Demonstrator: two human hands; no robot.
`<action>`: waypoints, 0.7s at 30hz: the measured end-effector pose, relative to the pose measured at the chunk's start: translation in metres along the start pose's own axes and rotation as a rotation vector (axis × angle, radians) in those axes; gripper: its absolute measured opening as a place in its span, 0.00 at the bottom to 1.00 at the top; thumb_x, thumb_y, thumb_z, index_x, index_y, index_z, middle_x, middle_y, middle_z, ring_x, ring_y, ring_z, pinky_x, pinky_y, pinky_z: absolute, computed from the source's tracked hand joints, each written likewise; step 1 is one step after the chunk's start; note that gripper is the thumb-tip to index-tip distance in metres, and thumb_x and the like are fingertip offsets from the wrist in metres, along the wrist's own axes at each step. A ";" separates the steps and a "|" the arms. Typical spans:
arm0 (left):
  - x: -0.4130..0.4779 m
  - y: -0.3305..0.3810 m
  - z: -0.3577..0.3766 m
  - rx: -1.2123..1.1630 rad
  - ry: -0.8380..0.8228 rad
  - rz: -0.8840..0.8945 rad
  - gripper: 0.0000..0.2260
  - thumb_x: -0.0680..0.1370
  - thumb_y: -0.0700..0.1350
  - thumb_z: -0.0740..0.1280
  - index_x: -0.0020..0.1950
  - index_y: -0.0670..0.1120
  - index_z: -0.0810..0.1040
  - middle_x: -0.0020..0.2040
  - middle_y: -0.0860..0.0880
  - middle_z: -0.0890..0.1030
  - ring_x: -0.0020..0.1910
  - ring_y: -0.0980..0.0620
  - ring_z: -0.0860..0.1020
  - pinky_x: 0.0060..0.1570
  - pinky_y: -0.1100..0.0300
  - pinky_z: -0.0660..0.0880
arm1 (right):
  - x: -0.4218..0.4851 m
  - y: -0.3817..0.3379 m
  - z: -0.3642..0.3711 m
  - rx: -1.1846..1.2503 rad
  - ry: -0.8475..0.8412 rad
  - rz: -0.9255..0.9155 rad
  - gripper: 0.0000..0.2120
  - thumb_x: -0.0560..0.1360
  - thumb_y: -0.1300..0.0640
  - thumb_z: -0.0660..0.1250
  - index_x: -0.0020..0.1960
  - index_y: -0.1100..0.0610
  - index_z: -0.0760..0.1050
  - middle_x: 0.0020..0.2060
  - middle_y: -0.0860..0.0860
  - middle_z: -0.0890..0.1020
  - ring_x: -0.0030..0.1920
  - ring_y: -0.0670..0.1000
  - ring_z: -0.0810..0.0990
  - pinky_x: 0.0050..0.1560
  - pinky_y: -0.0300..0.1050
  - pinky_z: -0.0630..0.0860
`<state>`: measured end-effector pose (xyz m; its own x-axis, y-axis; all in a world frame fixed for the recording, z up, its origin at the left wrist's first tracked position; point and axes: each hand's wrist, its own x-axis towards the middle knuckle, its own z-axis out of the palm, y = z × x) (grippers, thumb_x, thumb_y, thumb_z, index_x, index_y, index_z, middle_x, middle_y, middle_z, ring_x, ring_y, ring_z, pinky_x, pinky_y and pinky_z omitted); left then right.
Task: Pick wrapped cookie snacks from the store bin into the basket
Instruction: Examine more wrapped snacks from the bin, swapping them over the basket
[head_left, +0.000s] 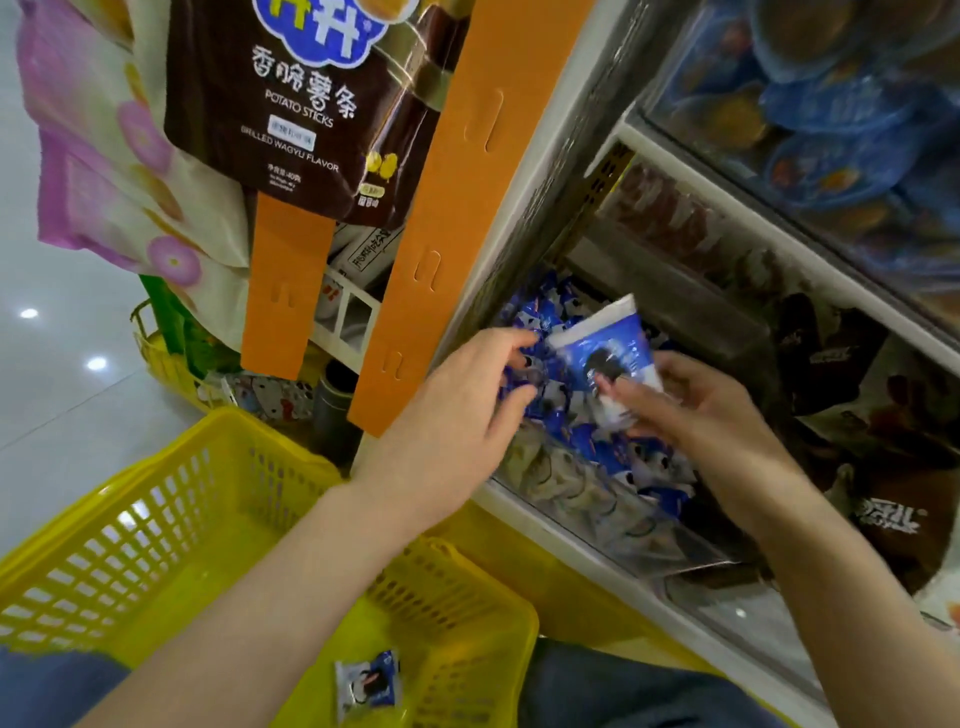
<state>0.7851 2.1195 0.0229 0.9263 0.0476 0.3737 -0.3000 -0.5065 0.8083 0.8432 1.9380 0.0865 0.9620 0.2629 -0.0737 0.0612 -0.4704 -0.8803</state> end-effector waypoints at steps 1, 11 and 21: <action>-0.001 -0.002 0.002 0.127 -0.014 0.044 0.16 0.80 0.48 0.59 0.68 0.50 0.67 0.60 0.56 0.74 0.57 0.65 0.69 0.57 0.75 0.64 | 0.015 0.003 -0.008 0.022 0.115 0.022 0.12 0.68 0.51 0.71 0.49 0.54 0.78 0.42 0.51 0.84 0.36 0.43 0.82 0.34 0.32 0.76; -0.002 -0.010 0.014 0.540 -0.104 0.247 0.14 0.78 0.50 0.55 0.47 0.48 0.79 0.43 0.52 0.81 0.45 0.50 0.79 0.57 0.58 0.64 | 0.160 0.039 -0.007 -0.330 0.528 0.054 0.15 0.78 0.56 0.62 0.63 0.58 0.71 0.60 0.55 0.77 0.57 0.51 0.75 0.50 0.39 0.67; 0.001 -0.017 0.021 0.584 -0.006 0.320 0.10 0.76 0.47 0.60 0.44 0.49 0.80 0.39 0.52 0.81 0.40 0.51 0.79 0.51 0.55 0.72 | 0.189 0.062 -0.010 -0.557 0.329 0.003 0.16 0.75 0.50 0.66 0.60 0.55 0.75 0.54 0.53 0.79 0.46 0.49 0.76 0.47 0.44 0.73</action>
<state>0.7963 2.1099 -0.0003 0.8139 -0.1861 0.5503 -0.3892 -0.8780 0.2786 1.0319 1.9501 0.0229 0.9883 0.0309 0.1493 0.1022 -0.8609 -0.4984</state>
